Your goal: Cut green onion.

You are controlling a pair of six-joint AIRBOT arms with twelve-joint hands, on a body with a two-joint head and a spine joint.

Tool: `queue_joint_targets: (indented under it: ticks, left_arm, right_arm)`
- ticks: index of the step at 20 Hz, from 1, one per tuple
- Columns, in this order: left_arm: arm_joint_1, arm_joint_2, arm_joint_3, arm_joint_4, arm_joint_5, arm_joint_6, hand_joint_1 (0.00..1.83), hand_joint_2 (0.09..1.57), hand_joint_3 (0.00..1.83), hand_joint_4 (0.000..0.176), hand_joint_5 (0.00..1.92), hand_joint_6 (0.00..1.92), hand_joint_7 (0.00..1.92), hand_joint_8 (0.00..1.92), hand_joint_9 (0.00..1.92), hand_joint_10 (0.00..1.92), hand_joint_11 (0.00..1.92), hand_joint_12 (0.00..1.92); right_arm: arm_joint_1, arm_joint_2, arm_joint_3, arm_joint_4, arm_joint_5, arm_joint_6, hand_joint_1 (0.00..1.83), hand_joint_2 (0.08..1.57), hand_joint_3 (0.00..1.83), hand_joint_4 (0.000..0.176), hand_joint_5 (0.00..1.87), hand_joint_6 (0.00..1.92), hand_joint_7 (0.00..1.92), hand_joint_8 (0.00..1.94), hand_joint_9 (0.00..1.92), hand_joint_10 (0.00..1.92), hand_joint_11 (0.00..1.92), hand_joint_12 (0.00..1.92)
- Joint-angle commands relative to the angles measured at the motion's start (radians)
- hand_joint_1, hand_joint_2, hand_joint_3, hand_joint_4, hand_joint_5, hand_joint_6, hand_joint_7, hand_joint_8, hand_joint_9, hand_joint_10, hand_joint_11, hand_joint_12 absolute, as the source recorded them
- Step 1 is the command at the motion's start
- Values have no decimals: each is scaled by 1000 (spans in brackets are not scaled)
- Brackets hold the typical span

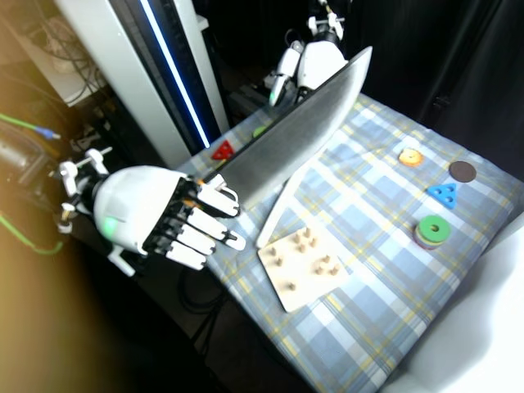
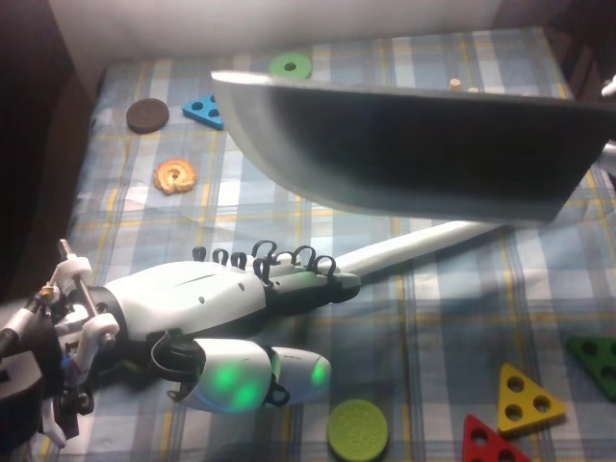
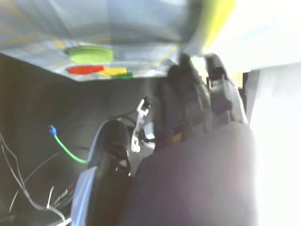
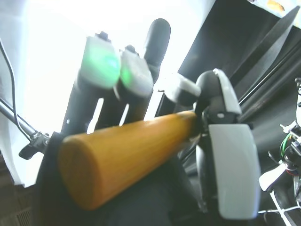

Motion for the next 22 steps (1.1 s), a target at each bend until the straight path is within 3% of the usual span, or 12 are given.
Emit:
queue_joint_targets:
  ticks: [1, 4, 7, 9, 11, 12, 14, 17, 22]
  left_arm:
    - [-8, -5, -1, -8, -92, -4, 0, 1422, 6, 0, 81, 8, 58, 11, 49, 17, 13, 6]
    - [-8, -6, -1, -9, -90, -4, 0, 1420, 4, 0, 57, 0, 42, 1, 30, 6, 6, 3]
    - [-8, -7, -2, -10, -90, -4, 0, 1428, 2, 0, 88, 0, 85, 0, 84, 4, 47, 22]
    - [-8, -7, -2, -10, -89, -4, 0, 1425, 0, 0, 68, 2, 52, 0, 47, 0, 22, 12]
    - [-8, -7, -3, -11, -88, -4, 0, 1425, 0, 0, 68, 2, 51, 0, 46, 0, 23, 12]
    - [-8, -7, -3, -11, -88, -4, 0, 1434, 1, 0, 122, 7, 113, 8, 115, 11, 72, 36]
    - [-8, -7, -2, -12, -87, -4, 0, 1434, 0, 0, 125, 7, 117, 8, 119, 11, 75, 37]
    - [-8, -7, -1, -14, -88, -4, 0, 1430, 0, 0, 92, 0, 89, 2, 83, 3, 43, 24]
    - [-8, -5, 2, -27, -104, -4, 0, 1435, 1, 0, 127, 12, 112, 9, 109, 11, 73, 38]
  right_arm:
    - [9, 9, 3, 11, 133, 17, 779, 1379, 0, 168, 1157, 1921, 1402, 1941, 1503, 1921, 1517, 1921]
    - [8, 9, 15, 9, 99, 17, 823, 1368, 0, 155, 1165, 1921, 1403, 1941, 1494, 1921, 1510, 1921]
    - [8, -3, 30, 11, 50, 17, 789, 1345, 0, 131, 1231, 1921, 1429, 1941, 1515, 1921, 1508, 1921]
    - [8, -21, 43, 11, -4, 17, 878, 1356, 0, 139, 1262, 1921, 1482, 1941, 1574, 1921, 1571, 1921]
    - [0, -37, 55, 9, -58, 17, 877, 1357, 1, 140, 1264, 1921, 1487, 1941, 1578, 1921, 1576, 1921]
    - [-3, -42, 59, 7, -73, 17, 804, 1385, 5, 156, 1308, 1921, 1495, 1941, 1584, 1921, 1604, 1921]
    - [-4, -43, 64, -5, -89, 18, 802, 1387, 5, 157, 1312, 1921, 1495, 1941, 1585, 1921, 1606, 1921]
    - [-3, -35, 70, -17, -79, 24, 758, 1395, 2, 149, 1288, 1921, 1500, 1941, 1601, 1921, 1605, 1921]
    - [54, 5, 69, -14, 67, 40, 651, 1405, 3, 131, 1151, 1921, 1408, 1941, 1524, 1921, 1544, 1921]
